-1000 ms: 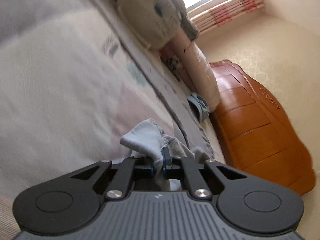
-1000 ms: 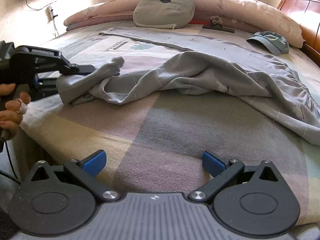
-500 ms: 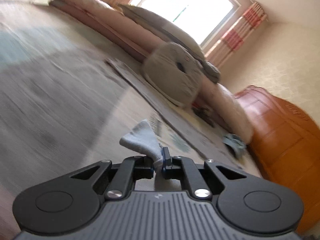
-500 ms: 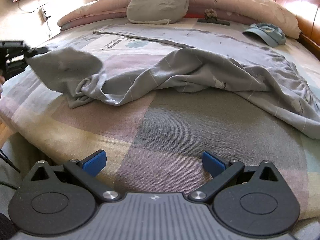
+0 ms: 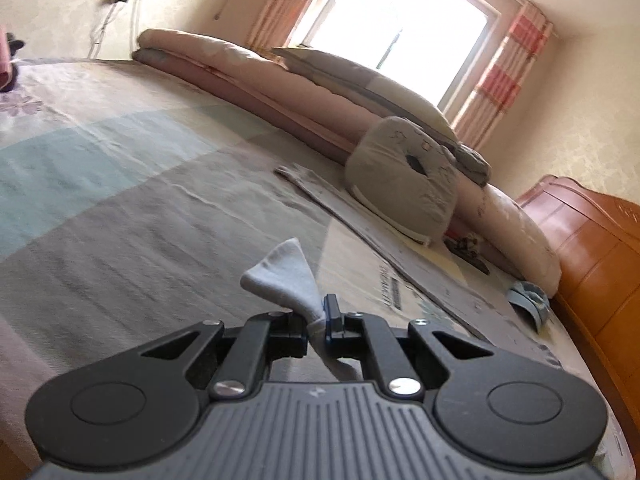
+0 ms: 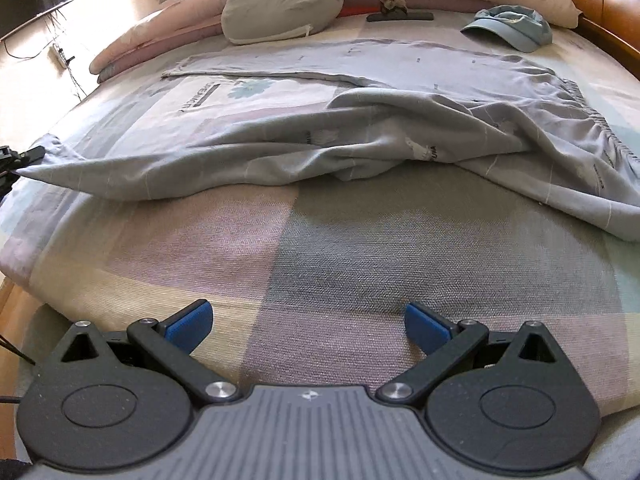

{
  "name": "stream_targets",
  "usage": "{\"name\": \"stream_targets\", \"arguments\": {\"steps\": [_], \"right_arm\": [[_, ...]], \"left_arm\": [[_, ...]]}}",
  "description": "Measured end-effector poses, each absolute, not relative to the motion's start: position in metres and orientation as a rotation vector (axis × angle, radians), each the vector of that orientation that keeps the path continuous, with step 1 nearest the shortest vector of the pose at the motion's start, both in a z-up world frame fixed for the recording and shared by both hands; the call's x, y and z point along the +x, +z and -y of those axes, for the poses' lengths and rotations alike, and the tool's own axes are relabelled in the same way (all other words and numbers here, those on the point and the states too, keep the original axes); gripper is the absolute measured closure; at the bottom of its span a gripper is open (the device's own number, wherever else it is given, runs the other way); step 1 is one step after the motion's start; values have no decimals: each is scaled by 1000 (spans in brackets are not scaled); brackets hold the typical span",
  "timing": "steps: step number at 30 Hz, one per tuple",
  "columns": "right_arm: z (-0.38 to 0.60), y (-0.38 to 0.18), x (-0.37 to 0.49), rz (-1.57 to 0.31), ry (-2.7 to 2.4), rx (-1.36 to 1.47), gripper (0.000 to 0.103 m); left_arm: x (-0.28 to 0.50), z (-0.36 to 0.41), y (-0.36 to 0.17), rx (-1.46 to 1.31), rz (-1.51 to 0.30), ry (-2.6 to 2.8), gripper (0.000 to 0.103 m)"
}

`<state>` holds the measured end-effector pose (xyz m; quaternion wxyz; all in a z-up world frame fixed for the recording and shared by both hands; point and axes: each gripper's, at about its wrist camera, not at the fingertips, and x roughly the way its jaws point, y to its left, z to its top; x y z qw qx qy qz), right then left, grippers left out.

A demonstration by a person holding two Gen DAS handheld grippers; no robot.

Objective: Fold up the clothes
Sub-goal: 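Pull the held pants leg outward with the left tool to straighten it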

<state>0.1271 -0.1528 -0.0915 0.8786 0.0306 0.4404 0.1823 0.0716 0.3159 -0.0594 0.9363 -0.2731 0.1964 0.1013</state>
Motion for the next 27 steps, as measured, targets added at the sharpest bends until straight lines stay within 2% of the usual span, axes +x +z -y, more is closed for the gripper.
{"name": "stream_targets", "arguments": {"steps": [15, 27], "right_arm": [[170, -89, 138, -949, 366, 236, 0], [164, -88, 137, -949, 360, 200, 0]], "left_arm": [[59, -359, -64, -582, -390, 315, 97], [70, -370, -85, -582, -455, 341, 97]]}}
